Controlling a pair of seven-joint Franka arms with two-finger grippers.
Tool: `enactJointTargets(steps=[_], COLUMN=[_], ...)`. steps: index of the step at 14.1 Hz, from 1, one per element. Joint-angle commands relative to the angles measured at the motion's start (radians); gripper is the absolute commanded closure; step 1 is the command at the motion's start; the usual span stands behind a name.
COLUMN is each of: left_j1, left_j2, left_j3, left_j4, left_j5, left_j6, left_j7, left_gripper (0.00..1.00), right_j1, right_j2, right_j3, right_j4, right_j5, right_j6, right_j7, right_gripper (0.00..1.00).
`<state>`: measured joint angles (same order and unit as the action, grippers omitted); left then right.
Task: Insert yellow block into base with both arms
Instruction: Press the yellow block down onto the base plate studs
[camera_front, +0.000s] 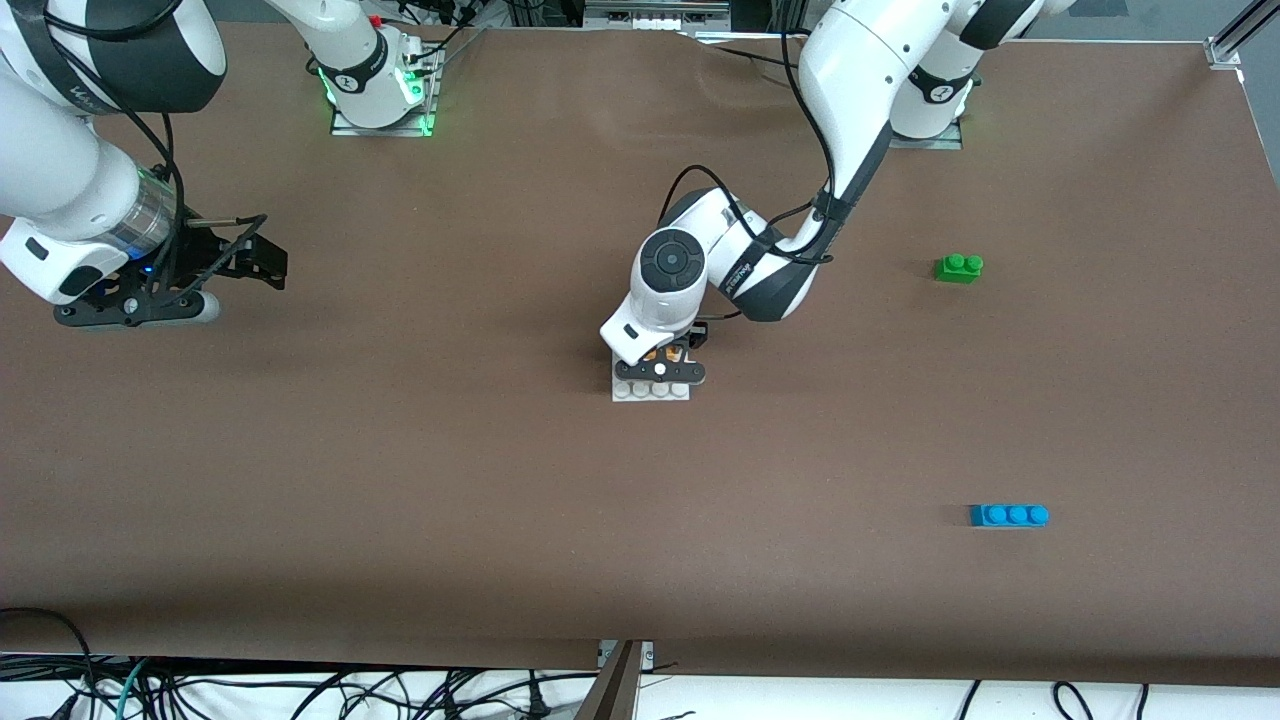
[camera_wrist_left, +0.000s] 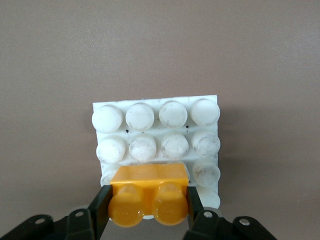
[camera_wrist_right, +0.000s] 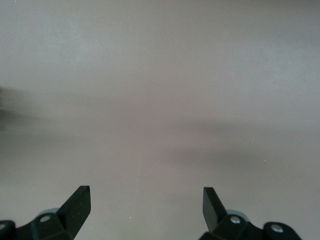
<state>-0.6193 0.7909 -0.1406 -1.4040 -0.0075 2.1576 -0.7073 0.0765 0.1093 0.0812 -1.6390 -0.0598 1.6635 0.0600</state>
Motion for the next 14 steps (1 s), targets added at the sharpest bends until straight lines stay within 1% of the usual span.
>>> enactJointTargets(steps=[1,3,5,11,12,13,14], left_j1=[-0.017,-0.016,-0.017,-0.034,-0.034,-0.034,-0.036], left_j2=[0.024,0.027,0.033,0.039,0.039,0.039,0.039], left_j3=[0.012,0.012,0.012,0.013,0.013,0.013,0.013], left_j4=[0.034,0.039,0.036,0.034,0.034,0.033,0.030], left_j5=[0.012,0.012,0.012,0.017,0.017,0.018,0.018], left_j6=[-0.001,0.005,0.040,0.041,0.041,0.039,0.039], left_j7=[-0.020,-0.021,-0.029,-0.043,-0.043,-0.044,-0.044], left_gripper=[0.35,0.35,0.35,0.33,0.30,0.24,0.13], right_j1=[-0.006,-0.006,-0.006,-0.006,-0.006,-0.006,-0.006], right_j2=[0.004,0.006,0.006,0.006,0.006,0.006,0.006], right_j3=[0.002,0.002,0.002,0.000,0.000,0.000,0.000], right_j4=[0.019,0.019,0.019,0.021,0.019,0.019,0.019], right_j5=[0.008,0.008,0.008,0.008,0.008,0.008,0.008], right_j6=[-0.002,-0.004,-0.004,-0.002,-0.002,-0.002,-0.002], right_j7=[0.001,0.001,0.001,0.000,0.000,0.000,0.000], right_gripper=[0.01,0.01,0.01,0.01,0.01,0.01,0.01])
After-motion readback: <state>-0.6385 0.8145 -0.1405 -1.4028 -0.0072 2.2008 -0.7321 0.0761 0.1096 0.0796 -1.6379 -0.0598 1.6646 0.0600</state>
